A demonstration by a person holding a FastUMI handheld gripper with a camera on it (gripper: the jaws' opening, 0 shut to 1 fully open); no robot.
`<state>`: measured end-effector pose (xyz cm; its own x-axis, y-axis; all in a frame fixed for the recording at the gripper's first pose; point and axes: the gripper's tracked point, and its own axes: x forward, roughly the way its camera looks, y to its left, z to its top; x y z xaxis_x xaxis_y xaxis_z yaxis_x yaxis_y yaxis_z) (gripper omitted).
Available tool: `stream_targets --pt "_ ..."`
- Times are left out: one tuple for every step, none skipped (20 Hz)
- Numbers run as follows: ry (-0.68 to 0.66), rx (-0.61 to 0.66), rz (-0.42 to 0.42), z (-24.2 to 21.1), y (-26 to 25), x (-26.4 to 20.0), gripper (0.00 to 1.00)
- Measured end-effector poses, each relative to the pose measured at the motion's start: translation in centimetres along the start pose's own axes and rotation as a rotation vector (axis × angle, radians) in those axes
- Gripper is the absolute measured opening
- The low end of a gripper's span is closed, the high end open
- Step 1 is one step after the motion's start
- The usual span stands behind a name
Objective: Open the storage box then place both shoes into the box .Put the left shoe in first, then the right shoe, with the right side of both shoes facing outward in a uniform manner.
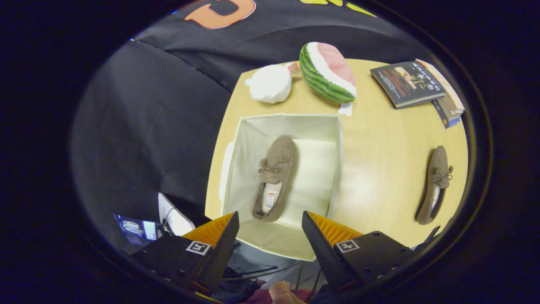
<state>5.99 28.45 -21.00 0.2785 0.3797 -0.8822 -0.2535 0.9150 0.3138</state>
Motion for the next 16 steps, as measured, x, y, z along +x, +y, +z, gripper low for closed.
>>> stream_targets --pt "-0.013 0.001 -0.002 0.2 -1.7 -1.3 0.92" --pt "-0.023 0.003 -0.011 0.3 -3.6 -2.3 0.91" --pt "-0.036 0.012 -0.033 0.4 -6.1 -3.2 0.92" --pt "-0.043 0.034 -0.062 0.4 -8.6 -4.0 0.93" --pt "-0.048 0.059 -0.077 0.0 -11.2 -4.5 0.93" --pt "-0.048 0.086 -0.084 -0.2 -13.4 -4.7 0.93" --pt "-0.044 0.11 -0.098 -0.6 -15.9 -5.2 0.92" --pt "-0.04 0.13 -0.116 -0.9 -18.4 -5.5 0.93" --pt "-0.04 0.152 -0.134 -1.3 -21.0 -5.8 0.93" --pt "-0.037 0.171 -0.152 -1.6 -23.3 -5.9 0.93" --pt "-0.034 0.179 -0.176 -2.0 -25.7 -6.1 0.93" --pt "-0.03 0.183 -0.204 -2.3 -28.0 -6.2 0.93" --pt "-0.028 0.185 -0.242 -2.7 -30.5 -6.2 0.93" --pt "-0.026 0.19 -0.28 -2.8 -32.1 -6.3 0.93" --pt "-0.027 0.195 -0.316 -2.9 -34.3 -6.0 0.93" --pt "-0.021 0.194 -0.352 -3.2 -36.2 -5.7 0.93"
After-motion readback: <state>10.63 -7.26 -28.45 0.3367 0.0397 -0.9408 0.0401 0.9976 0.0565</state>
